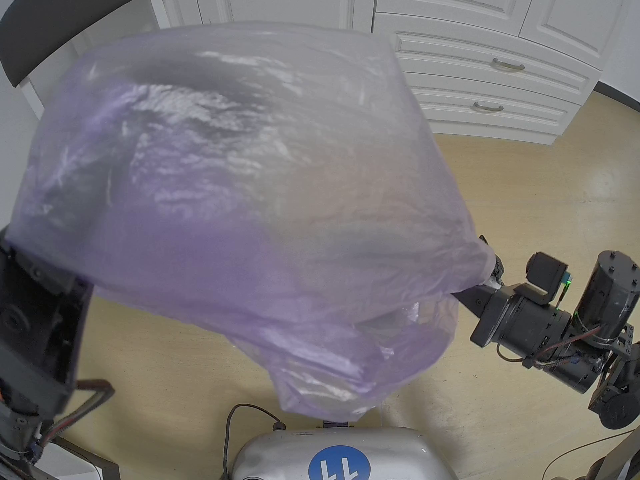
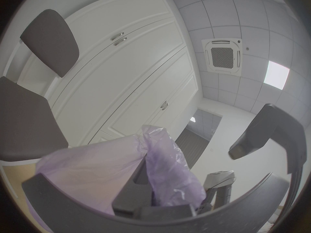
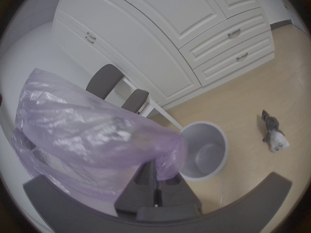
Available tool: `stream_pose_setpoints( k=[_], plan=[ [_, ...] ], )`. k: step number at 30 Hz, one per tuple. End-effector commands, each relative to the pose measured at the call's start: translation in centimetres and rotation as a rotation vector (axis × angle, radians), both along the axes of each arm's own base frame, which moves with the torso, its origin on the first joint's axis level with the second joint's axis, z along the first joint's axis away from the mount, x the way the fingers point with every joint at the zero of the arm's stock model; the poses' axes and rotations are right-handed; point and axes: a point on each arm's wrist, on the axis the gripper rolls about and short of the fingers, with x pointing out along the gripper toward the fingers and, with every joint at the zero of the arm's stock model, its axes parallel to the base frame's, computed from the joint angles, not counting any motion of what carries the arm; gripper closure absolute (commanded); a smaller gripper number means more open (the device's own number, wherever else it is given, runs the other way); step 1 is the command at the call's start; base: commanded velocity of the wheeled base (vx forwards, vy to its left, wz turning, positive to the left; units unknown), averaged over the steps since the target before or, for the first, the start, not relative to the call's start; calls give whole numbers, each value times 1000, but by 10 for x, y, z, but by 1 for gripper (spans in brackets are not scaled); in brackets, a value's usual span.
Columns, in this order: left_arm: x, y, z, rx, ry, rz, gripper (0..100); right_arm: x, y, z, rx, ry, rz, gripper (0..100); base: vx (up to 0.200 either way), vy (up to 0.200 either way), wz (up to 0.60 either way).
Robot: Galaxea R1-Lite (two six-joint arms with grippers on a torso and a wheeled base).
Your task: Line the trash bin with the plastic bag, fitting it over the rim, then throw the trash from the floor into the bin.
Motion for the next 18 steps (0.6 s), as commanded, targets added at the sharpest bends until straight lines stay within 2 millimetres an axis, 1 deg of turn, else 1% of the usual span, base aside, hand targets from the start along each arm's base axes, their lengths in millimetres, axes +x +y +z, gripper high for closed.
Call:
stream_pose_setpoints(
  k=[1,4,6,8,9,15,18],
  plan=[
    [19,-9,-11,60,32,73,100,-8,-8,30,13,-102,-58,100,0,0,0],
    [32,-13,-18,101,38,136,100,-15,-11,40,-34,-101,-107,100,0,0,0],
    [37,-16,-21,123,41,157,100,-19,-14,48,-49,-88,-129,100,0,0,0],
    [37,-16,-21,122,41,158,100,-19,-14,48,-51,-85,-130,100,0,0,0],
    [39,-18,-24,135,48,183,100,-22,-17,54,-68,-67,-143,100,0,0,0],
    [46,-24,-30,176,56,245,100,-23,-18,55,-78,-61,-161,100,0,0,0],
    [51,-30,-31,186,67,290,100,-23,-18,57,-105,-82,-202,100,0,0,0]
  ],
)
